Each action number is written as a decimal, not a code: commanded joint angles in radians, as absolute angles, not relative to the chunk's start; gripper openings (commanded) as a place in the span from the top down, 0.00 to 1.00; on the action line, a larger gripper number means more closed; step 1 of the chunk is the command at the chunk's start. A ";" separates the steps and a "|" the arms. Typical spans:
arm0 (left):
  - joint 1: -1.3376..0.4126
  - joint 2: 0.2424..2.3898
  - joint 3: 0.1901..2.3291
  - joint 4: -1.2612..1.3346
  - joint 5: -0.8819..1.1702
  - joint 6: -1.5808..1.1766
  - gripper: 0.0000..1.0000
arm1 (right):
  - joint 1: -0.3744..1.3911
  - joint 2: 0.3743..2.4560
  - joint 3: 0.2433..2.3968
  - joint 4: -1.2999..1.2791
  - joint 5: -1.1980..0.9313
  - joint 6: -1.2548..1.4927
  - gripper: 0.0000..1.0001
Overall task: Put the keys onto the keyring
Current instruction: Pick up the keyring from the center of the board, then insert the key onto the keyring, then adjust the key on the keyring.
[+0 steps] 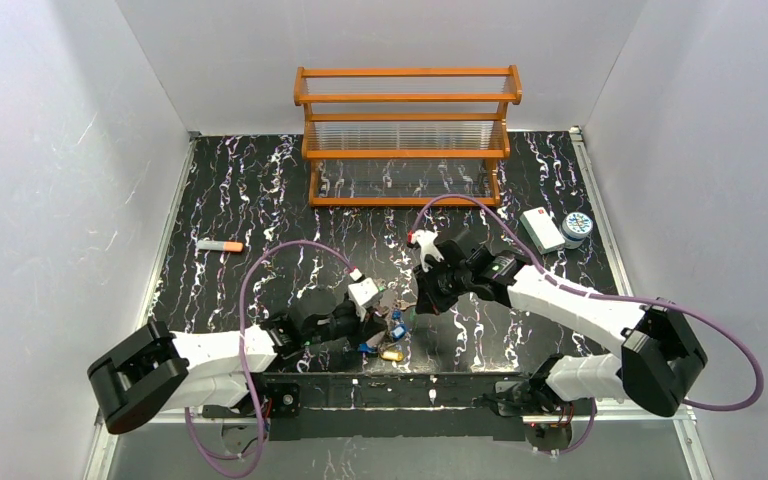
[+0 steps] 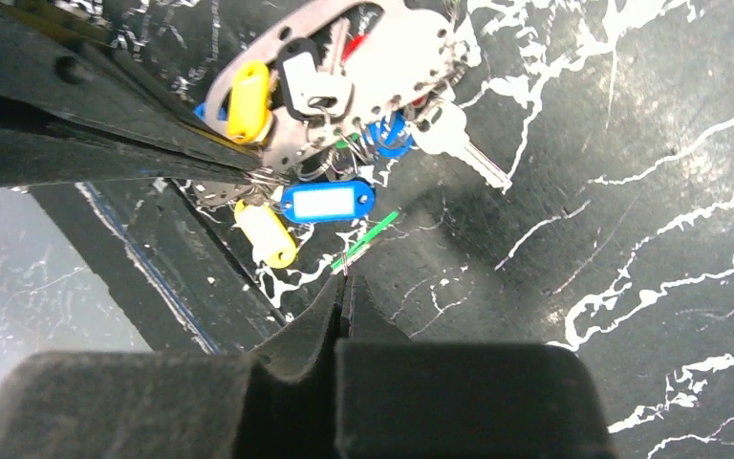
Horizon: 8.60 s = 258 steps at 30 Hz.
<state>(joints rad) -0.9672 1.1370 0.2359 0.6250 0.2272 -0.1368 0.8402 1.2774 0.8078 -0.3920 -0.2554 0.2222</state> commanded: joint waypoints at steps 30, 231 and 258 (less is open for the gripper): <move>-0.974 0.905 0.046 0.876 0.252 -0.015 1.00 | 0.887 1.310 0.810 -0.208 -0.652 0.131 0.99; -0.974 0.786 0.033 0.857 0.126 -0.062 0.62 | 0.947 1.385 0.458 0.768 -0.594 -0.109 0.99; -0.975 0.916 0.196 0.681 0.332 0.158 0.76 | 0.953 1.378 0.787 -0.159 -0.538 -0.521 0.99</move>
